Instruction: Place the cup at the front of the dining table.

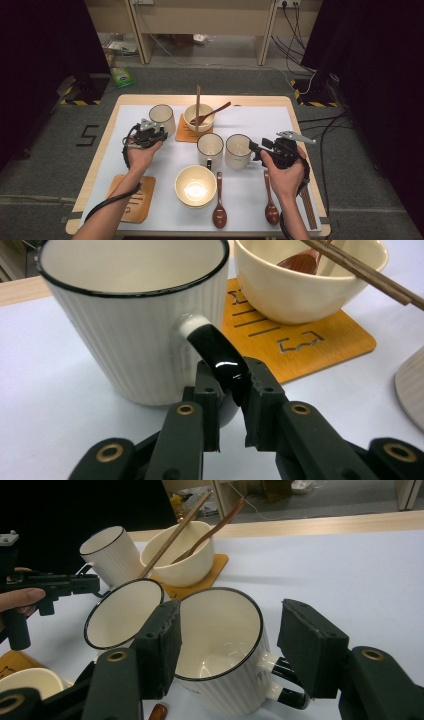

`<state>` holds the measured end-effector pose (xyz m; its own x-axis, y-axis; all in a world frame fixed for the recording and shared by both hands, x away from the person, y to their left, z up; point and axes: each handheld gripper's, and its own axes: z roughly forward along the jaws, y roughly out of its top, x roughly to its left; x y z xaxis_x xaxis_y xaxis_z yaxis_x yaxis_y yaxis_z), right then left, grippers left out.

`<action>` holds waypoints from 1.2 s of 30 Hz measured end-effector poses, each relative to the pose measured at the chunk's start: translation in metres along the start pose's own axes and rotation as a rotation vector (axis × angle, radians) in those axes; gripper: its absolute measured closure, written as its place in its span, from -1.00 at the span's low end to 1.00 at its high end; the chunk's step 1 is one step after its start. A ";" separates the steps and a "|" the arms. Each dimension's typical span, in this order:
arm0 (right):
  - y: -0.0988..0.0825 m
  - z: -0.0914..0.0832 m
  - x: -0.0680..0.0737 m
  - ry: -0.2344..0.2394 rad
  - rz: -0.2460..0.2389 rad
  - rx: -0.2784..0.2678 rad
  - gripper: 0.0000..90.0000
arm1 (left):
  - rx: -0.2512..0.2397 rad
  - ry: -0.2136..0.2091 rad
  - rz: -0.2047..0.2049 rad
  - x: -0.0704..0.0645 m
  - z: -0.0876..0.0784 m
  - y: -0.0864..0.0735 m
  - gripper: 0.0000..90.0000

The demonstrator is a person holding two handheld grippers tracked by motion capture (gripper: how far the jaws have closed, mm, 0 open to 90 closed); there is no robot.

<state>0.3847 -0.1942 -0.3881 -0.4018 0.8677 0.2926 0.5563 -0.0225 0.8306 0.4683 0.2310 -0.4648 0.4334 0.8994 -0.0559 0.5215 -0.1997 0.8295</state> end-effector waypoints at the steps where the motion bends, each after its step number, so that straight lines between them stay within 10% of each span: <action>1: 0.000 0.000 0.000 0.000 0.000 0.000 -0.06 | 0.000 0.001 0.002 0.001 -0.001 -0.001 0.72; 10: 0.000 0.001 0.000 -0.002 -0.001 0.002 -0.07 | 0.006 -0.014 0.006 0.004 -0.003 -0.002 0.66; 22: -0.001 0.002 0.000 -0.003 -0.002 0.007 -0.07 | 0.025 0.002 -0.024 0.005 -0.012 -0.005 -0.39; 36: -0.001 0.003 0.000 -0.007 -0.003 0.007 -0.07 | 0.022 -0.023 -0.011 0.000 -0.032 -0.010 -0.54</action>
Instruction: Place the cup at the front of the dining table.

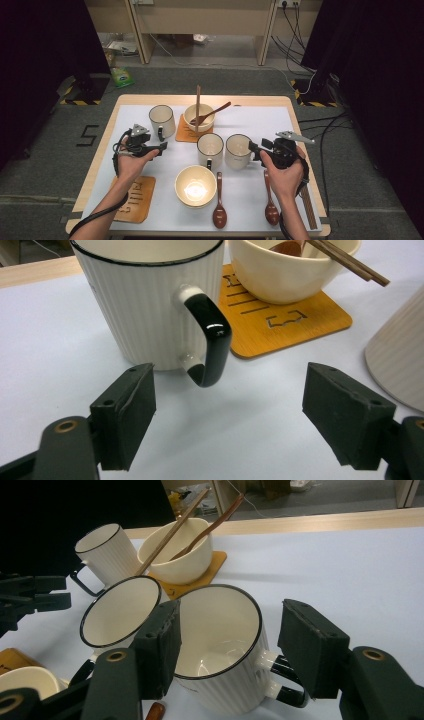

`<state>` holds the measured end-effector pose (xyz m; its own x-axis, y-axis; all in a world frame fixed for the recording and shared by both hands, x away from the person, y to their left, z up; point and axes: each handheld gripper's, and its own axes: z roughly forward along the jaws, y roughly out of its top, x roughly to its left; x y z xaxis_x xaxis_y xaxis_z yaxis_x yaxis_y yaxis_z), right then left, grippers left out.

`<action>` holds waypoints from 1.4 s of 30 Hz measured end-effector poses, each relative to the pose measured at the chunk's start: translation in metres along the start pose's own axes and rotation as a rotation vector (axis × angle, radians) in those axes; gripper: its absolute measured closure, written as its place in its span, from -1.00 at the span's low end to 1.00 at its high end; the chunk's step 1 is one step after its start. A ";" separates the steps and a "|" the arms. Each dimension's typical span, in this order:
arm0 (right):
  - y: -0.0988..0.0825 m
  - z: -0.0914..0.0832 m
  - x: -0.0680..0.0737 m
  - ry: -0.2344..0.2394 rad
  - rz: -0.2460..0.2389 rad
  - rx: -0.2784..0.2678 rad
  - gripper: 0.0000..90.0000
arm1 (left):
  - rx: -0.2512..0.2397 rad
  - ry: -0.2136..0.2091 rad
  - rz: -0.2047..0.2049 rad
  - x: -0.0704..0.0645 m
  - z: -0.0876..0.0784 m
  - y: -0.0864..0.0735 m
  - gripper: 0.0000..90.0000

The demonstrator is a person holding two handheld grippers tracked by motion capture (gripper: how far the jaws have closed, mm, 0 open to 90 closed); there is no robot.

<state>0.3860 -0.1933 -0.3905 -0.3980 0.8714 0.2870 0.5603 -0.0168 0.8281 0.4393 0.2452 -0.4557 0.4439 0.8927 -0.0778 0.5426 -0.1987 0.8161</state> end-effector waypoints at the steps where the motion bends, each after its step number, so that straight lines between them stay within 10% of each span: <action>1: 0.000 0.000 0.000 -0.001 -0.001 0.000 -0.07 | -0.002 -0.001 0.001 -0.001 -0.001 0.000 -0.54; 42: -0.002 0.003 0.001 -0.008 -0.006 0.011 -0.11 | -0.059 -0.001 -0.030 0.013 -0.060 -0.026 -0.56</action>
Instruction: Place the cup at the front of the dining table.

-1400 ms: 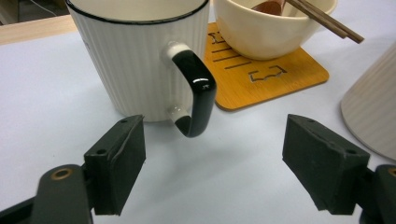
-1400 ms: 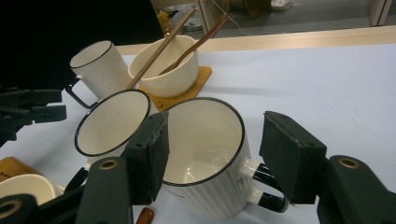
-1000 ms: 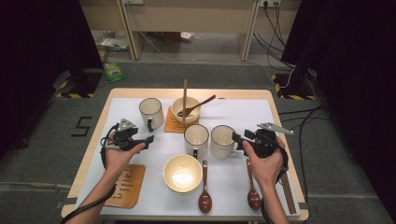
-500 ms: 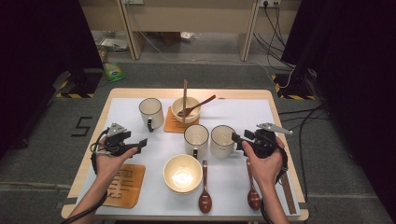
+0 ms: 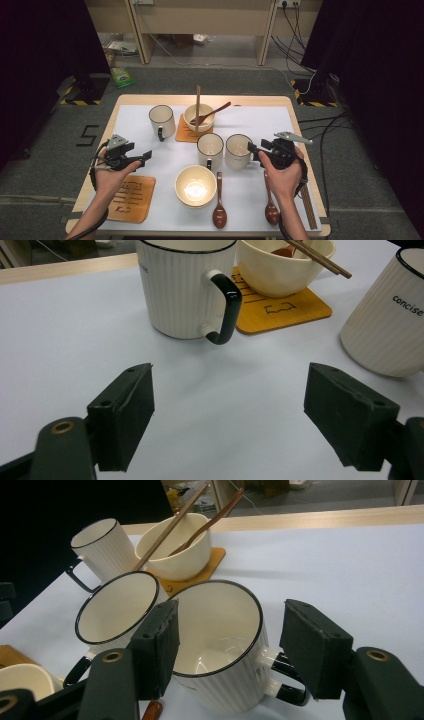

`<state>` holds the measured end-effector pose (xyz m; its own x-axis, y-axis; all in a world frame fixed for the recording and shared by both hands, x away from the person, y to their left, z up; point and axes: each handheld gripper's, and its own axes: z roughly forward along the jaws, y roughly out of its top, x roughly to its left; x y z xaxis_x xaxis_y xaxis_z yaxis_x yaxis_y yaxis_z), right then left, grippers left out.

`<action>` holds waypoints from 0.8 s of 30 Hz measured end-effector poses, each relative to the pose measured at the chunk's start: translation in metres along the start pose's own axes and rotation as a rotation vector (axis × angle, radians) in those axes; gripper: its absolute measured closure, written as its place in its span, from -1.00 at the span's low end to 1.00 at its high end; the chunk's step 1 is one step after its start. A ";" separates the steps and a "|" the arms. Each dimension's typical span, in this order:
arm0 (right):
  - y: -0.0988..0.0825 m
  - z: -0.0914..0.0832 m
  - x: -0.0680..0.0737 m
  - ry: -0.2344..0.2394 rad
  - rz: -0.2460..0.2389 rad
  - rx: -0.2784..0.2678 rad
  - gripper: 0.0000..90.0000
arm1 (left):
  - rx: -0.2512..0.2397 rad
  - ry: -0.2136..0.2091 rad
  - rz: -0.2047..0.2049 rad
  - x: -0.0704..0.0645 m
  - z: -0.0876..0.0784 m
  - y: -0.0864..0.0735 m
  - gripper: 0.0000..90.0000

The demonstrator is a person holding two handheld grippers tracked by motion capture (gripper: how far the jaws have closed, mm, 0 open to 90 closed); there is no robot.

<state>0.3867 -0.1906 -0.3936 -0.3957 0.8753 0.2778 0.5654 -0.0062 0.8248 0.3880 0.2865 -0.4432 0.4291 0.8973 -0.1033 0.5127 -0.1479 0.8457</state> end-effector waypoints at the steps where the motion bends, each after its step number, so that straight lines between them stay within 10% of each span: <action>1: 0.000 0.000 0.000 0.001 0.001 -0.002 -0.11 | -0.003 -0.001 -0.004 0.000 -0.002 -0.001 -0.56; 24: 0.000 0.000 0.000 0.000 0.001 -0.001 -0.12 | -0.023 0.015 0.001 0.005 -0.023 -0.013 -0.56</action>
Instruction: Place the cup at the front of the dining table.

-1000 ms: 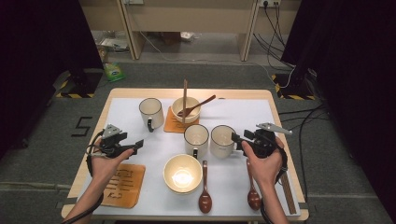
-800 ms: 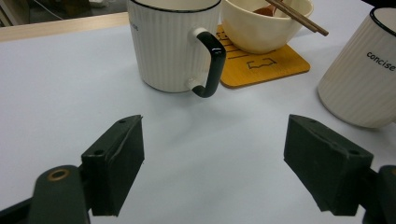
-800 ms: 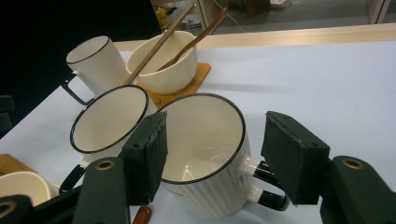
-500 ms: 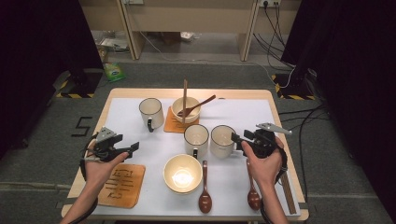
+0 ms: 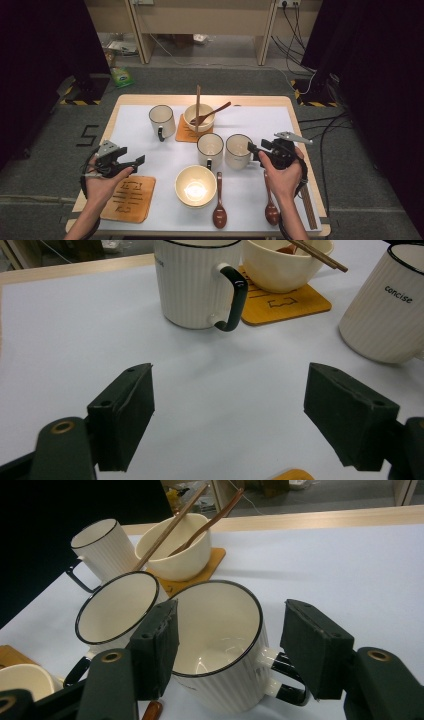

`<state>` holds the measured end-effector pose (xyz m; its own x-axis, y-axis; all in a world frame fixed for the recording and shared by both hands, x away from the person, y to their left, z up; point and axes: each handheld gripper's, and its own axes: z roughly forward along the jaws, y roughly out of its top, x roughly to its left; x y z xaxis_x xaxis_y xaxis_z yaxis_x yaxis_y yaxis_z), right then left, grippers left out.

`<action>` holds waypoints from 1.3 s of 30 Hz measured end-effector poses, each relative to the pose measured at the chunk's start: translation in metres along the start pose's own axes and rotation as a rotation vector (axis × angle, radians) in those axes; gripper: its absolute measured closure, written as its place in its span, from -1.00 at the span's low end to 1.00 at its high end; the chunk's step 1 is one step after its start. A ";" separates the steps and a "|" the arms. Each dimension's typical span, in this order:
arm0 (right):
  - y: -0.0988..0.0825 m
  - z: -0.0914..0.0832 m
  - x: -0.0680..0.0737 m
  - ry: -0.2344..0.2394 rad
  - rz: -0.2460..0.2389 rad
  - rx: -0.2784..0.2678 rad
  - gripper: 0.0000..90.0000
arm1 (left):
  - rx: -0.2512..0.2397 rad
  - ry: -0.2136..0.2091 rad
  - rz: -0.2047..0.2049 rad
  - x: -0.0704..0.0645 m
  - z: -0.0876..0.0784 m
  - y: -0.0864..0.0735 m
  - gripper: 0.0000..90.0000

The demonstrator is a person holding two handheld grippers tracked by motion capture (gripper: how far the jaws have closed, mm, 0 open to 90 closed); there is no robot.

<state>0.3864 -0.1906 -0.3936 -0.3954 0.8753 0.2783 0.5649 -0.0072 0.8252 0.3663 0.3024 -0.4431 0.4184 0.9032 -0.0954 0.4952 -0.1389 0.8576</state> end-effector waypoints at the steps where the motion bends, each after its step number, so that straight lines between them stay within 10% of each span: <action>1: 0.000 0.000 0.000 0.000 0.001 0.000 -0.12 | -0.003 0.003 0.001 0.001 -0.001 -0.001 -0.56; 39: 0.000 0.001 0.001 -0.001 -0.006 0.002 -0.13 | -0.024 0.019 -0.014 0.009 -0.031 -0.033 -0.57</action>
<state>0.3863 -0.1892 -0.3939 -0.3977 0.8760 0.2729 0.5637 -0.0014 0.8260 0.3299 0.3275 -0.4567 0.3972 0.9125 -0.0981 0.4822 -0.1165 0.8683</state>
